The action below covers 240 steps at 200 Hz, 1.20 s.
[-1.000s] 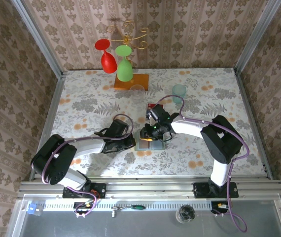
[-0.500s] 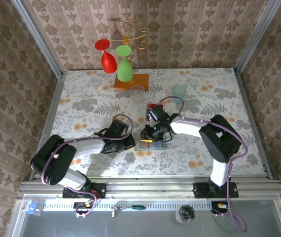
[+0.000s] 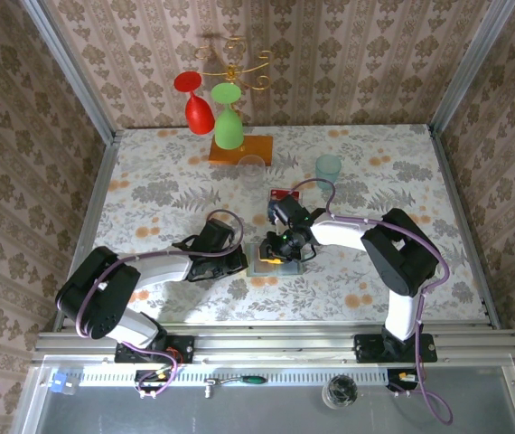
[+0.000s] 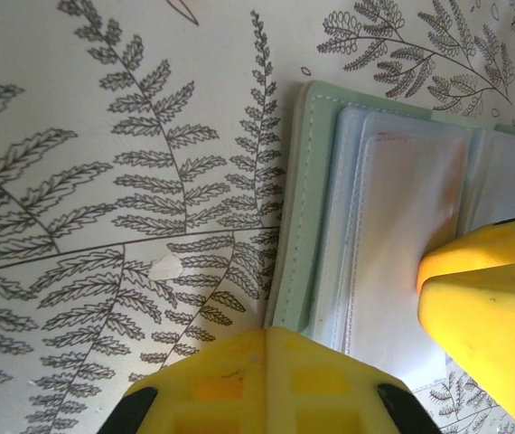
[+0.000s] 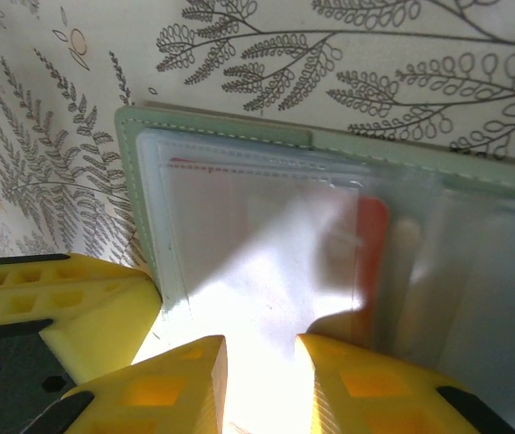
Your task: Take the credit cards out of the card holder
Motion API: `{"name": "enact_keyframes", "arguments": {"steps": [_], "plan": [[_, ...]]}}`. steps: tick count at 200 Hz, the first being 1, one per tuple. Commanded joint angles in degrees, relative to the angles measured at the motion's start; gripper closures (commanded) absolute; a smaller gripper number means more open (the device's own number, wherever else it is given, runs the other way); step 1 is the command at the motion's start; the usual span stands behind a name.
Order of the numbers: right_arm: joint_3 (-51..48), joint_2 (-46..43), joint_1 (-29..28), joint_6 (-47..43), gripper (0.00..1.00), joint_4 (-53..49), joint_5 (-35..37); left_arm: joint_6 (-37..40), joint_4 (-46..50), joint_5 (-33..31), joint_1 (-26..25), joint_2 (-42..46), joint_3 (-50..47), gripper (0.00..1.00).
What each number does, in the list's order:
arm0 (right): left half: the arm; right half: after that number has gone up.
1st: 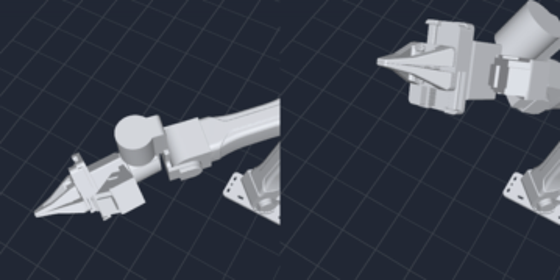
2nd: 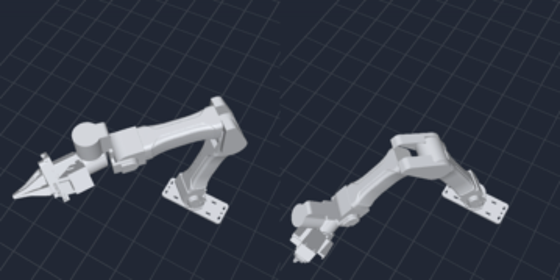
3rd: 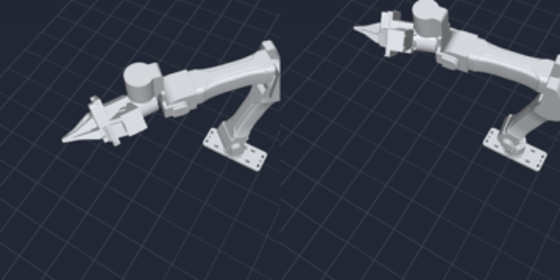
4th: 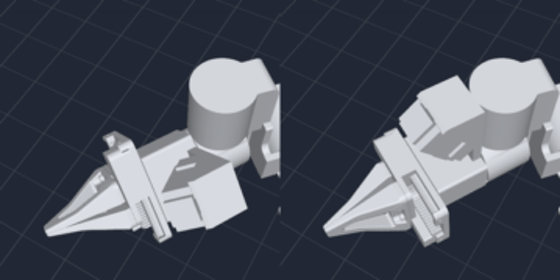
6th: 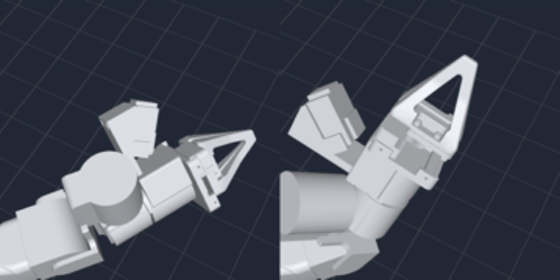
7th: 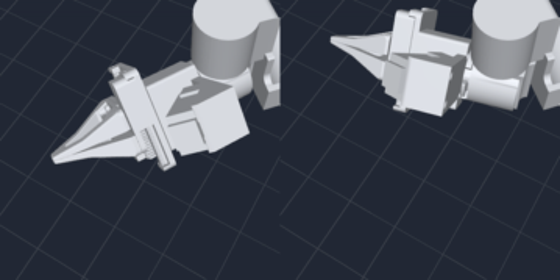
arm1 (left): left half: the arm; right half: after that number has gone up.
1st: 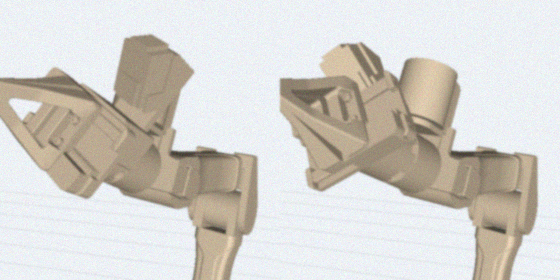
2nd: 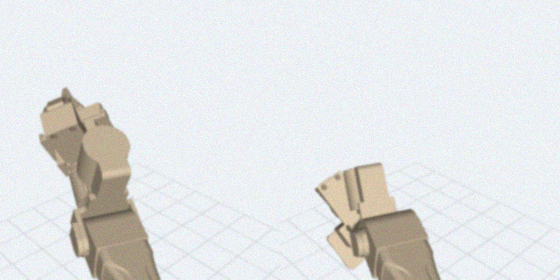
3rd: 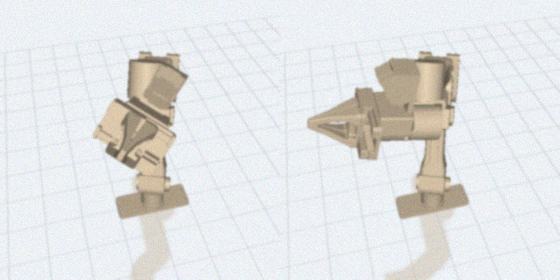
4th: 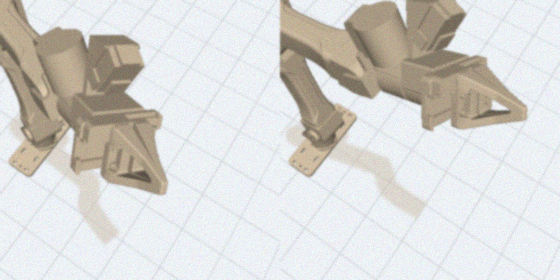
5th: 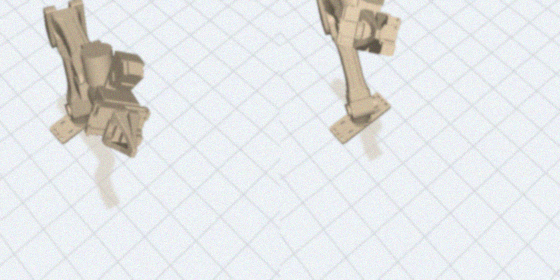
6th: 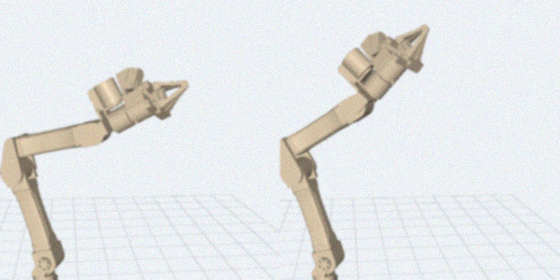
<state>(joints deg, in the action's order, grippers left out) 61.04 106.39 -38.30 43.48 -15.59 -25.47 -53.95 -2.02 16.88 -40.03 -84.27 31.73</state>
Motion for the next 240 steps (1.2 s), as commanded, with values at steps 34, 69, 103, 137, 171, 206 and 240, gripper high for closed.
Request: {"name": "enact_keyframes", "arguments": {"steps": [34,69,103,137,171,206,240], "plan": [[-0.3,-2.6,-0.1,-1.9,0.72,-6.8,5.3,0.8,1.9,0.4,0.5,0.4,-0.3,0.99],[-1.9,-3.1,0.6,-1.4,0.72,-4.5,3.9,0.9,2.0,0.6,0.5,0.3,0.0,0.99],[-5.1,-4.6,1.3,0.0,0.72,1.6,1.1,1.1,2.7,0.7,0.6,1.0,0.8,0.98],[-8.8,-6.4,2.4,1.1,0.72,7.2,-1.3,1.1,3.6,0.7,0.6,2.5,2.4,0.97],[-12.7,-7.6,4.1,2.4,0.72,13.0,-4.7,1.2,4.5,0.7,0.3,4.2,4.7,0.94],[-15.6,-7.6,5.9,3.5,0.72,17.3,-7.5,0.8,2.2,2.4,-0.5,3.5,6.7,0.86],[-17.5,-7.4,7.2,4.4,0.72,19.9,-8.9,0.2,0.6,4.0,-1.6,0.2,8.8,0.81]]}}
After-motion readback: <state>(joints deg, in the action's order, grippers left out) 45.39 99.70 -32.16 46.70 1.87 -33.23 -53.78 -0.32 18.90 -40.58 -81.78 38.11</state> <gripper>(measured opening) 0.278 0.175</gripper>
